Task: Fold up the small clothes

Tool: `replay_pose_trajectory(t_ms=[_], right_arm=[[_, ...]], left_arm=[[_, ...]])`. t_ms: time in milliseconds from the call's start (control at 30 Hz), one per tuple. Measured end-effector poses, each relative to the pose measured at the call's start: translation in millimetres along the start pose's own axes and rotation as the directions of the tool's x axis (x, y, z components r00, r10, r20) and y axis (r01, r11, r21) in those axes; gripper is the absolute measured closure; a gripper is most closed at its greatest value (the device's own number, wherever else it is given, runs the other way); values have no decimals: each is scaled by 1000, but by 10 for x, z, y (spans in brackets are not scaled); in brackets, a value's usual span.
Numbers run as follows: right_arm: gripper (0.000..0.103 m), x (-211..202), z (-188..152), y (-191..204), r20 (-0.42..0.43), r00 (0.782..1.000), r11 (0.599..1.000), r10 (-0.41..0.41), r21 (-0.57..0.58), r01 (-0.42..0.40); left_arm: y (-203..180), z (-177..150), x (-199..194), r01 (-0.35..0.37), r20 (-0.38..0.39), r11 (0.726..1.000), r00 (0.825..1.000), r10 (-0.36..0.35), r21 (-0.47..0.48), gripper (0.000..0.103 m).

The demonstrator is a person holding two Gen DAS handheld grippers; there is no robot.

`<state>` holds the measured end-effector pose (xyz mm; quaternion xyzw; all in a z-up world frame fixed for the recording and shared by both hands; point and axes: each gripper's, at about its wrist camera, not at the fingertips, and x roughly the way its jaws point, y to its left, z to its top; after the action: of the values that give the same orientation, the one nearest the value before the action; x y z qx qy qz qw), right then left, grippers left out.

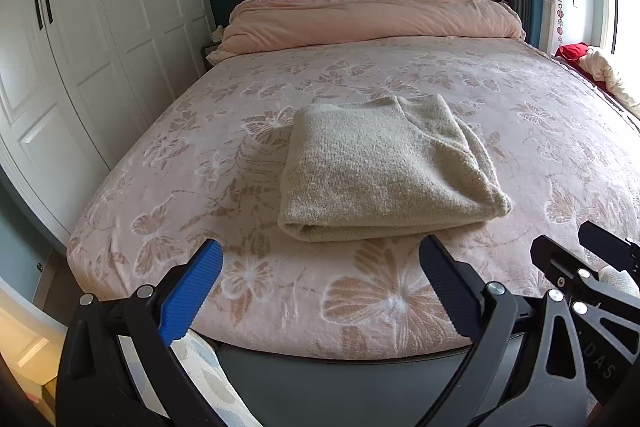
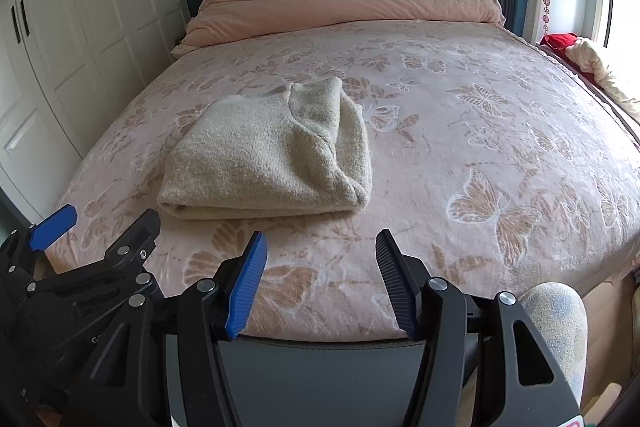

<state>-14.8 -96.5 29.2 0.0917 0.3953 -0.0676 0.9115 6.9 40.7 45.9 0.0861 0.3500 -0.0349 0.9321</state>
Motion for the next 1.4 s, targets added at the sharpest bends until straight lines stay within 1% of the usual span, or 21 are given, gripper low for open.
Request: replay_pose_trajectory(t_ms=[100, 233, 333, 467, 600, 733, 867, 933, 1133, 1400], right_arm=[[47, 10, -14, 16, -6, 1000, 1000, 0, 4, 0], [47, 1, -27, 41, -4, 1000, 1000, -1, 3, 1], [47, -9, -30, 45, -1, 1000, 1000, -6, 3, 6], [47, -3, -40, 59, -4, 1000, 1000, -17, -4, 17], [47, -7, -50, 78, -4, 1000, 1000, -17, -5, 17], [47, -7, -52, 81, -3, 1000, 1000, -19, -2, 19], [47, -6, -62, 95, -7, 1000, 1000, -23, 5, 23], [47, -7, -66, 111, -9, 1000, 1000, -24, 13, 24], [47, 0, -74, 146, -13, 999, 999, -32, 14, 32], [47, 14, -84, 147, -18, 999, 999, -45, 17, 45]], left_arm=[[-4, -4, 7, -13, -6, 1000, 1000, 13, -13, 7], [1, -12, -52, -31, 42, 999, 999, 32, -21, 7], [5, -6, -56, -31, 50, 999, 998, 32, -16, 6], [9, 3, 2, -35, 5, 999, 999, 35, -30, 6], [-11, -6, -4, -46, 17, 999, 999, 46, -17, 6], [8, -11, 9, -34, 4, 999, 999, 35, -33, 6], [-15, -12, 4, -56, 7, 998, 998, 56, -27, 7], [-20, -9, 4, -55, 11, 998, 998, 55, -19, 7], [11, -23, 42, -43, -8, 998, 999, 43, -34, 5], [1, -48, 63, -49, -20, 998, 999, 48, -33, 5]])
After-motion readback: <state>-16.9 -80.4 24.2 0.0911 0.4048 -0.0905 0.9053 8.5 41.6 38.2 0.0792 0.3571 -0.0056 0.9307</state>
